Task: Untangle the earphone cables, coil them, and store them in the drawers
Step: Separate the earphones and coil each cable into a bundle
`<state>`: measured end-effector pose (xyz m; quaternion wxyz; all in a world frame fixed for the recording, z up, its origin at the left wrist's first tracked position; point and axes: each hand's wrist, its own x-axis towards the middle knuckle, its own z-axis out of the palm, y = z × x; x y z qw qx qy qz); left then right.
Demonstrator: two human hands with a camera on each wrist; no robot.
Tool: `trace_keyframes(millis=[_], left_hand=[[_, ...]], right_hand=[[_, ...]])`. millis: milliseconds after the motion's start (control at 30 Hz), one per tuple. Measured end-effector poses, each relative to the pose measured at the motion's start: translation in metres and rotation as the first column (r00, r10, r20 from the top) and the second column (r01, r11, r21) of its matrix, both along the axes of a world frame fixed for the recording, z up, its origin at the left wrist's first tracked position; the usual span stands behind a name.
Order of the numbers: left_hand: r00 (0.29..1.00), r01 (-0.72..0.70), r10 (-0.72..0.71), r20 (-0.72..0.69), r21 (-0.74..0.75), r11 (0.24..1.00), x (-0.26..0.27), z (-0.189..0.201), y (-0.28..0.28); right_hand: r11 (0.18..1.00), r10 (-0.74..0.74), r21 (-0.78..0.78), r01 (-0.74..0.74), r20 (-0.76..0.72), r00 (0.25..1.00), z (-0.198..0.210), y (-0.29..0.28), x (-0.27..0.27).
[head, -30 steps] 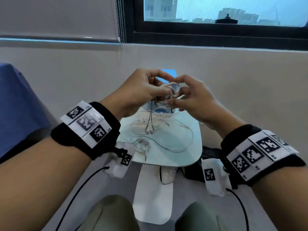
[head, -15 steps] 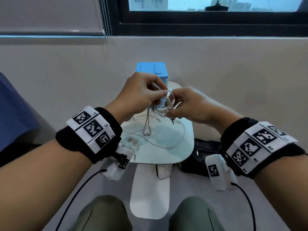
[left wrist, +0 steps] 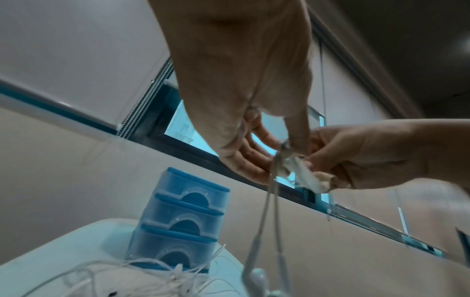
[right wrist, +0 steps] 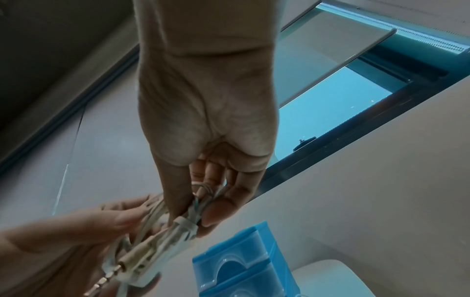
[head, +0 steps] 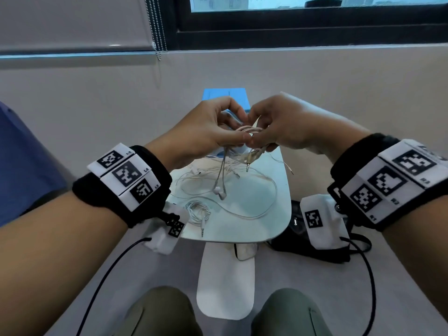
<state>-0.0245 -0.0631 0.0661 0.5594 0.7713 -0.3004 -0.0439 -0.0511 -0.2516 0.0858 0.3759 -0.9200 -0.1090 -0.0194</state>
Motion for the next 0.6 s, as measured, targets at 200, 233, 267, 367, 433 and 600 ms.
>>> trace_keyframes(millis=[200, 233, 267, 367, 433, 600], left_hand=[[0.941, 0.025, -0.059, -0.334, -0.105, 0.994, 0.008, -0.011, 0.019], [0.946, -0.012, 0.004, -0.324, -0.024, 1.000, 0.013, -0.015, 0.023], [0.961, -0.046, 0.073, -0.267, 0.109, 0.993, 0.019, -0.021, 0.025], [0.995, -0.005, 0.058, -0.076, 0.559, 0.829, 0.031, -0.038, 0.023], [0.992, 0.122, -0.073, -0.099, 0.752, 0.648, 0.033, -0.049, 0.014], [0.976, -0.013, -0.206, 0.069, 0.965, 0.261, 0.039, -0.062, -0.003]], right_hand=[[0.981, -0.130, 0.143, 0.135, -0.046, 0.991, 0.005, -0.022, -0.008], [0.973, -0.153, 0.167, 0.162, -0.066, 0.986, 0.003, -0.026, -0.010], [0.963, -0.173, 0.194, 0.187, -0.085, 0.981, 0.002, -0.031, -0.012], [0.939, -0.215, 0.248, 0.240, -0.124, 0.969, 0.000, -0.042, -0.017], [0.925, -0.244, 0.266, 0.271, -0.132, 0.961, 0.004, -0.048, -0.019], [0.899, -0.312, 0.296, 0.323, -0.086, 0.946, 0.021, -0.057, -0.024]])
